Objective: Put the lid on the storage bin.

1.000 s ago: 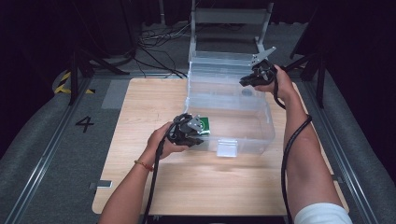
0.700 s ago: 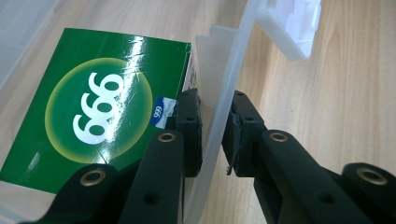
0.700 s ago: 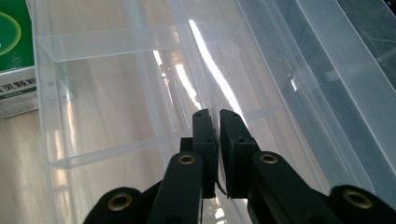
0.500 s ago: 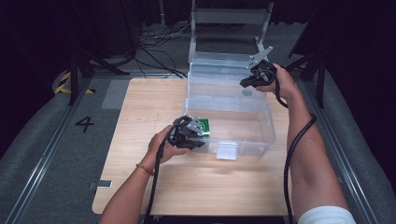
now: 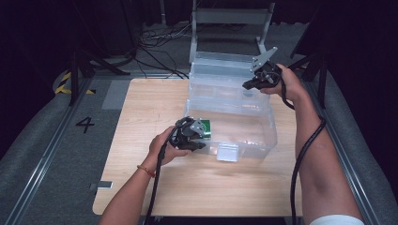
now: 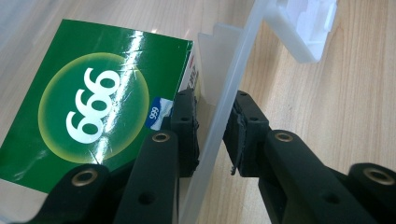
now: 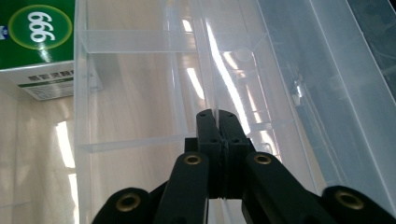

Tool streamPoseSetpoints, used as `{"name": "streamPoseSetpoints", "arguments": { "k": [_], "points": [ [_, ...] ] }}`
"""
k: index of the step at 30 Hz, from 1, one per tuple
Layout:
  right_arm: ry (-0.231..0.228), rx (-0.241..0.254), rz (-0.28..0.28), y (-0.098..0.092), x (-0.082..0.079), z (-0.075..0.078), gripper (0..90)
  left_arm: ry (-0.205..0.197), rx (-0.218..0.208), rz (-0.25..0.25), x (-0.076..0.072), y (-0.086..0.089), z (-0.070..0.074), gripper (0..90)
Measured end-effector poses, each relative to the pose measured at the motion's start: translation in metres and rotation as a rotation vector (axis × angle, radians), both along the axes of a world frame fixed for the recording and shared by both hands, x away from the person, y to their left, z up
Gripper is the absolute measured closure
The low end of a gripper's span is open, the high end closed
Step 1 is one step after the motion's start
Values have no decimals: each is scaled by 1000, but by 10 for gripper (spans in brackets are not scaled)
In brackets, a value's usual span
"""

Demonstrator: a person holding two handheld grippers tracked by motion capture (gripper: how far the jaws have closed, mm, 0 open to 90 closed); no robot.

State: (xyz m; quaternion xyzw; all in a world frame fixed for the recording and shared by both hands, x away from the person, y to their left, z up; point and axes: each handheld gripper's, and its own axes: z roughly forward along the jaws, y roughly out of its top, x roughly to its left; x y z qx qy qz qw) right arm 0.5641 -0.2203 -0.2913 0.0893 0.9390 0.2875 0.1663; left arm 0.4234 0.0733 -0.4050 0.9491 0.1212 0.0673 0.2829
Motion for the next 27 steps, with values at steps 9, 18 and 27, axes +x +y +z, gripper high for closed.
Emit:
{"name": "streamPoseSetpoints", "arguments": {
  "k": [9,18,27],
  "points": [
    [-25,-2,35,4,-24,10,900,-15,8,5,-3,-1,0,745],
    [-45,-19,53,7,-47,15,900,-20,6,13,-6,-1,-1,741],
    [-62,-36,63,9,-69,16,900,-24,8,13,-7,-1,-1,737]
  ]
}}
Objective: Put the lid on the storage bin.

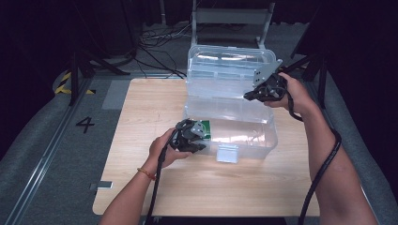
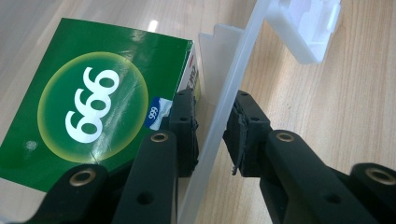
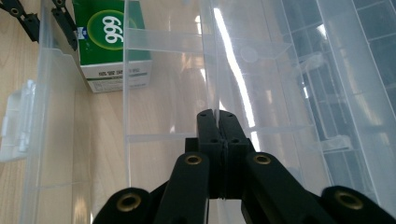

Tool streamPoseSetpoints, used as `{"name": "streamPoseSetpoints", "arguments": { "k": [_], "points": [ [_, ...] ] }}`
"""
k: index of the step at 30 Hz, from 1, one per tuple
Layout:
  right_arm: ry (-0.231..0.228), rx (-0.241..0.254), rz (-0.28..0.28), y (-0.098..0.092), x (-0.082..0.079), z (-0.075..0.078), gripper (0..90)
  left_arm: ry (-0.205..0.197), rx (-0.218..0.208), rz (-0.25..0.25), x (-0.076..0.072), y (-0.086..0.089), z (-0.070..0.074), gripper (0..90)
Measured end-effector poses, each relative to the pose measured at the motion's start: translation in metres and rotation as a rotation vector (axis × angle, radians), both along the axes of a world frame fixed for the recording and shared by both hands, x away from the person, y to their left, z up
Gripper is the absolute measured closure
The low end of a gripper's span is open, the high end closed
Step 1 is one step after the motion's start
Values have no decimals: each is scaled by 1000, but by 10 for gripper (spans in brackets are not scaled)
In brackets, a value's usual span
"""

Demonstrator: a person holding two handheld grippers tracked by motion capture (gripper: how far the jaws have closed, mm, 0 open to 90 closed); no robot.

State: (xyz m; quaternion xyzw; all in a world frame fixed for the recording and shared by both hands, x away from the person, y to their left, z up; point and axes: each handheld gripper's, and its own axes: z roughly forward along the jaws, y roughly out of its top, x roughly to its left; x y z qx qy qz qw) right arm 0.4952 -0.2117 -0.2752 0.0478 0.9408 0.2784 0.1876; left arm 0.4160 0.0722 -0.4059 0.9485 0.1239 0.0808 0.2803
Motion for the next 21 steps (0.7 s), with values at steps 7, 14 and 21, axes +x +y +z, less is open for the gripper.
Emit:
{"name": "streamPoseSetpoints", "arguments": {
  "k": [7,14,21],
  "points": [
    [-16,15,3,-2,-11,-4,900,4,-15,10,-1,0,-1,731],
    [-31,-4,16,-1,-24,-7,900,5,-17,11,0,0,0,725],
    [-48,-4,7,-1,-36,-12,900,2,-20,13,0,1,0,713]
  ]
}}
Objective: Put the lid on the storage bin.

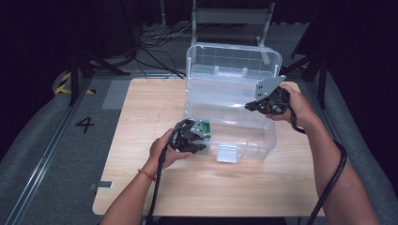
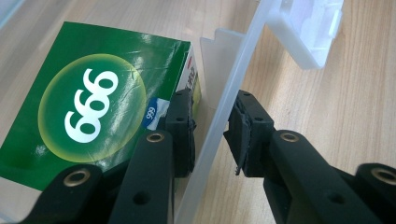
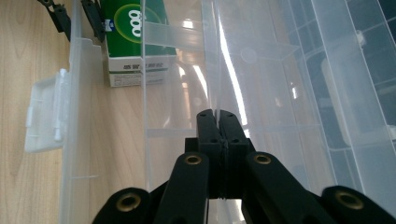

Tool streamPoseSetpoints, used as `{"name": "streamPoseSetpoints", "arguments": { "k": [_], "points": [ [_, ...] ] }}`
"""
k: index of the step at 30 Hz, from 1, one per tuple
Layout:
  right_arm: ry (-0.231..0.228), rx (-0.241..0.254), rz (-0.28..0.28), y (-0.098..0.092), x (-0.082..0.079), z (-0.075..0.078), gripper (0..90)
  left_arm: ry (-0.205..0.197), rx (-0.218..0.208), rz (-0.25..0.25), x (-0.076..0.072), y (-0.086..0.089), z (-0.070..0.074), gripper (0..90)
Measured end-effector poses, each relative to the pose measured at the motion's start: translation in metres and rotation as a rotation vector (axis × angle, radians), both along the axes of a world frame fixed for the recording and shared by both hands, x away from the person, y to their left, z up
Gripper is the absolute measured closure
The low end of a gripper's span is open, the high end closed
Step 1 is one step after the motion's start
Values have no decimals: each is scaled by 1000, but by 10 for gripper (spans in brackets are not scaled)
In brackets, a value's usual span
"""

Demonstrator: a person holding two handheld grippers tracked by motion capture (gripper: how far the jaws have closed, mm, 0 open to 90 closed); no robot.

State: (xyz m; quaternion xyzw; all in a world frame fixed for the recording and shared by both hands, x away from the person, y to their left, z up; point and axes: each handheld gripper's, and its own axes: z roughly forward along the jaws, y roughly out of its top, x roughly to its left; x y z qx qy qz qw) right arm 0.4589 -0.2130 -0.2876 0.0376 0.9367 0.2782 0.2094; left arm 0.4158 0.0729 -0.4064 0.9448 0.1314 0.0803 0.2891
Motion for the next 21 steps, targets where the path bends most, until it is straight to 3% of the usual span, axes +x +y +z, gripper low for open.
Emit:
{"name": "streamPoseSetpoints", "arguments": {
  "k": [12,15,18,21],
  "points": [
    [-17,10,-7,-2,-15,-8,900,-5,-4,6,-1,0,0,701],
    [-28,9,-9,-2,-19,-10,900,-16,12,25,-3,-2,0,690],
    [-51,-5,-7,-1,-23,-11,898,-46,29,38,-8,-5,-1,647],
    [-51,7,-3,0,-26,-12,895,-35,33,34,-10,-7,-1,468]
  ]
}}
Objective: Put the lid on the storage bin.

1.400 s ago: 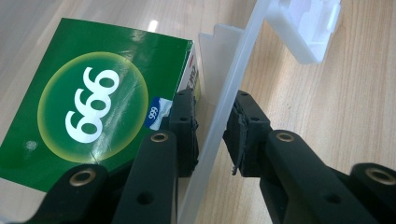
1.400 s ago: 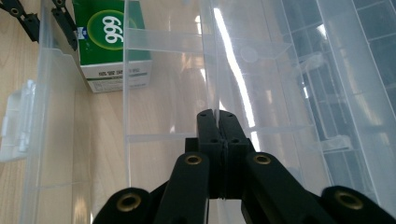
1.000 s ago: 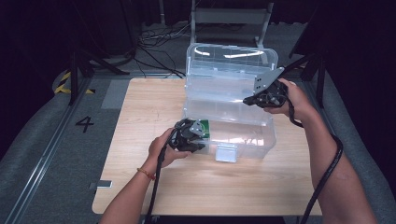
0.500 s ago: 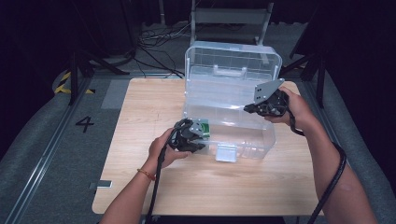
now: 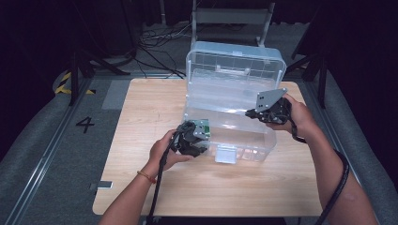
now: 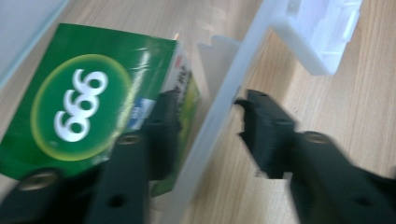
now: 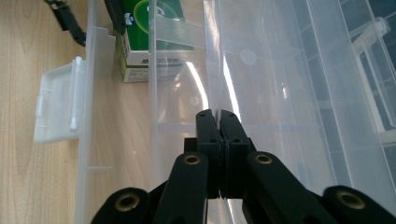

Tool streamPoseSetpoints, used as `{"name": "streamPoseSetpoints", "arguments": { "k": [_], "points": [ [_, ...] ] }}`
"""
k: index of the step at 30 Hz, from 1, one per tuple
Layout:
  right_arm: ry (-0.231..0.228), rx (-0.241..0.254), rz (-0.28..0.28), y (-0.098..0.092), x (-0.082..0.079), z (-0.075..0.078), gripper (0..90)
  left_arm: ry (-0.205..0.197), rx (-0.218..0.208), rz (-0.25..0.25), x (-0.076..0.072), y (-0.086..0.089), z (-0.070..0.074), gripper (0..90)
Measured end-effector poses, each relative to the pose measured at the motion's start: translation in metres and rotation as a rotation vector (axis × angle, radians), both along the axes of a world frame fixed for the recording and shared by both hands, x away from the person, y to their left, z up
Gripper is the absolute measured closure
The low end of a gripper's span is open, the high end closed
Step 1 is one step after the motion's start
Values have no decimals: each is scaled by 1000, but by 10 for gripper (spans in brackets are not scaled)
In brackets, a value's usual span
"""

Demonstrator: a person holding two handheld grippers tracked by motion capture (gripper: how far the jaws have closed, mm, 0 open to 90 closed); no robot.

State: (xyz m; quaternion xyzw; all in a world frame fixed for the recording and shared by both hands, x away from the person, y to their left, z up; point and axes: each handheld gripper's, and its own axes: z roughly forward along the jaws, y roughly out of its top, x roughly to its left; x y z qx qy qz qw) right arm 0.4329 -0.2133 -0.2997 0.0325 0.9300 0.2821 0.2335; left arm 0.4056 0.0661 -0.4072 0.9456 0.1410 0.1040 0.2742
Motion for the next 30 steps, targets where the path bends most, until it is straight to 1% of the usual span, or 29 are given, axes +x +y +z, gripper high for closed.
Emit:
{"name": "streamPoseSetpoints", "arguments": {
  "k": [1,3,5,6,7,8,9,10,11,12,13,14,15,17,18,19,20,23,25,26,27,28,29,30],
  "points": [
    [-9,1,-5,0,-1,0,895,6,5,5,-1,0,1,421],
    [-16,3,-7,0,-2,-1,894,-25,3,18,-5,0,3,379],
    [-21,5,-13,0,-4,-2,896,-53,-36,34,-10,3,10,349],
    [-21,5,-13,0,-4,-2,896,-53,-36,34,-10,3,10,358],
    [-23,-7,-10,0,-6,-3,896,-70,-40,42,-12,4,12,367],
    [-23,-7,-10,0,-6,-3,896,-70,-40,47,-13,6,14,367],
    [-26,-14,-7,1,-6,-2,896,-52,-46,34,-14,8,17,354],
    [-16,-16,-8,2,-8,-3,896,-50,-66,33,-18,13,20,350],
    [-22,-17,-5,1,-7,-3,896,-51,-81,33,-21,16,23,340],
    [-19,-13,-1,1,-8,-4,896,-51,-81,33,-21,16,23,323],
    [-17,-11,-6,1,-9,-4,895,-47,-125,29,-27,24,30,316],
    [-17,-11,-6,1,-9,-4,895,-47,-125,29,-27,24,30,317],
    [-17,-12,-12,0,-9,-4,895,-45,-154,35,-31,29,36,317],
    [-13,-10,-2,0,-10,-5,894,-43,-205,41,-36,36,44,321],
    [-4,-4,2,0,-10,-6,894,-55,-230,51,-39,40,48,318],
    [-12,-10,-1,0,-11,-5,893,-59,-250,54,-41,42,53,305],
    [-12,-12,-4,1,-11,-6,891,-68,-267,53,-42,44,57,311],
    [-27,-26,-6,2,-13,-5,883,-92,-280,60,-44,48,67,319],
    [-28,-22,-11,2,-14,-6,883,-96,-300,59,-43,50,72,316],
    [-27,-24,-11,1,-14,-6,882,-90,-311,57,-42,50,74,316],
    [-16,-13,-9,1,-15,-7,881,-80,-334,58,-40,51,76,320],
    [-19,-8,-8,0,-15,-7,880,-80,-342,63,-39,52,78,319],
    [-16,-2,-6,0,-15,-8,880,-93,-330,74,-37,52,81,327],
    [-18,-1,-4,-1,-15,-8,879,-98,-332,74,-35,52,81,329]
  ]
}}
